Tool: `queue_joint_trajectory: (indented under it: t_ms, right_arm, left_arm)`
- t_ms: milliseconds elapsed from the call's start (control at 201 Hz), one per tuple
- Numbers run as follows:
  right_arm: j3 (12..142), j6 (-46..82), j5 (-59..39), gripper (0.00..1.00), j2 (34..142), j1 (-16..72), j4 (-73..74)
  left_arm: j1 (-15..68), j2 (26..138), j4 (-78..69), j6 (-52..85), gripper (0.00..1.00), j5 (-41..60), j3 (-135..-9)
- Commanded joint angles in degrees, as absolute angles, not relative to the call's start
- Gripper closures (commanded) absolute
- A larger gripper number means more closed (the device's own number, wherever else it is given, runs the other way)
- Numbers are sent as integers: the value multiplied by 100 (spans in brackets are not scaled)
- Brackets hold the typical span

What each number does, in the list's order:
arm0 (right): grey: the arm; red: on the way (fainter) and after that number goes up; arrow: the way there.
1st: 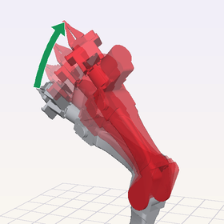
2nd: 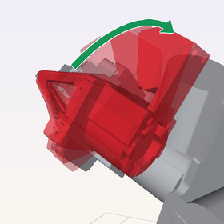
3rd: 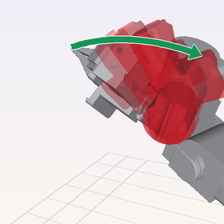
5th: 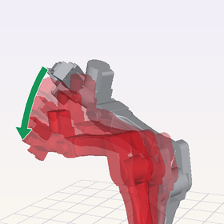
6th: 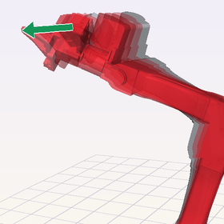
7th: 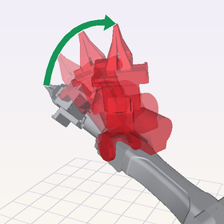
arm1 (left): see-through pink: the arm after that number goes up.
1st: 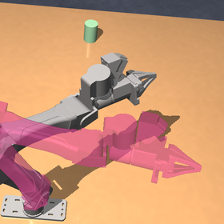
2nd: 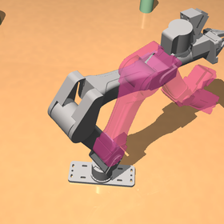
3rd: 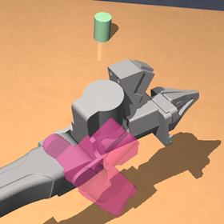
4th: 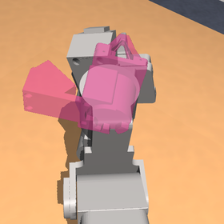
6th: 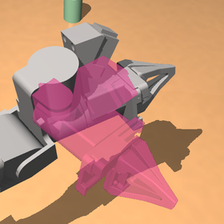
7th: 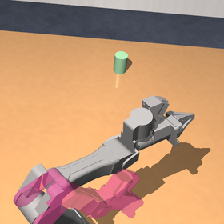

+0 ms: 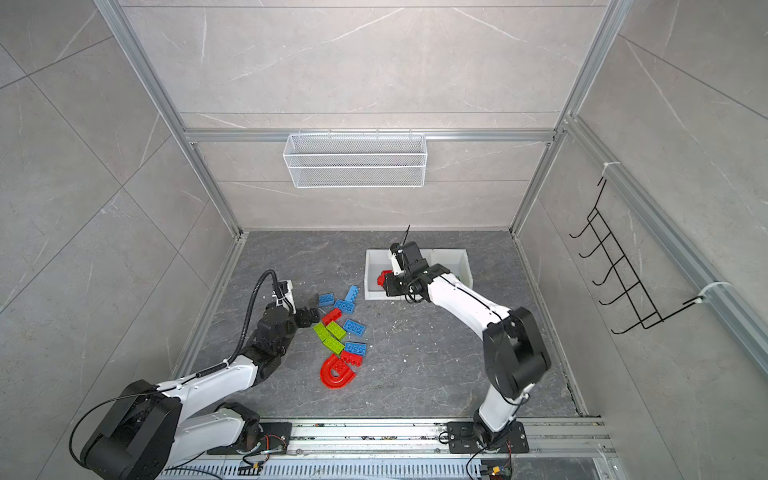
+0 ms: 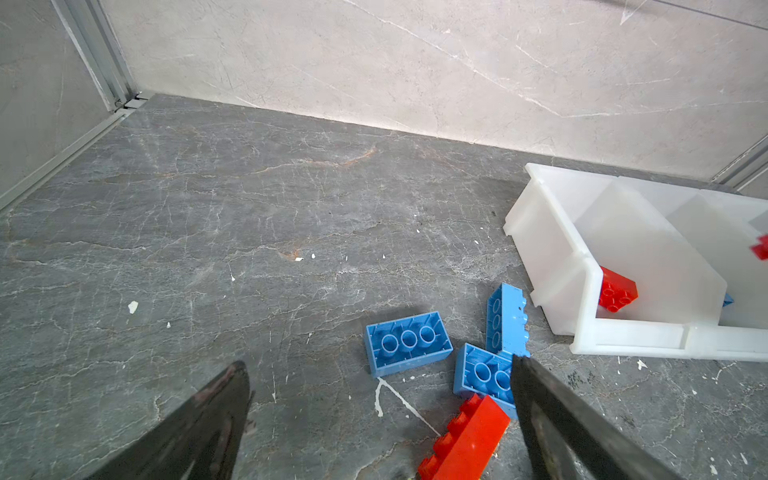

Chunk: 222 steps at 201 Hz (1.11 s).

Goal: Sort the legos into containers by color
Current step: 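Carry the red brick into the red compartment and release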

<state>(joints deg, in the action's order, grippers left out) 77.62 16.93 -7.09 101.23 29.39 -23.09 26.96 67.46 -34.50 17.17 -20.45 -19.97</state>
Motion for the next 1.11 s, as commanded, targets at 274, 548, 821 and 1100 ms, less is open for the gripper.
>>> queue_joint_trajectory:
  t_ms: [274,548,821,1100]
  right_arm:
    - [8979,1512,-430,68,11387,2665,-2541]
    - [9302,1449,-500,60,11793,2656,-2575]
    - [9548,1312,-570,52,11814,2663,-2741]
    - [8347,1010,-1240,34,10358,2872,-2295]
  left_arm:
    - [2658,6706,-3588,1811,0,-2011,-2093]
    - [2658,6715,-3606,1795,0,-1985,-2079]
    - [2657,6761,-3622,1784,0,-1918,-2109]
    - [2663,6583,-3558,1776,0,-1938,-2079]
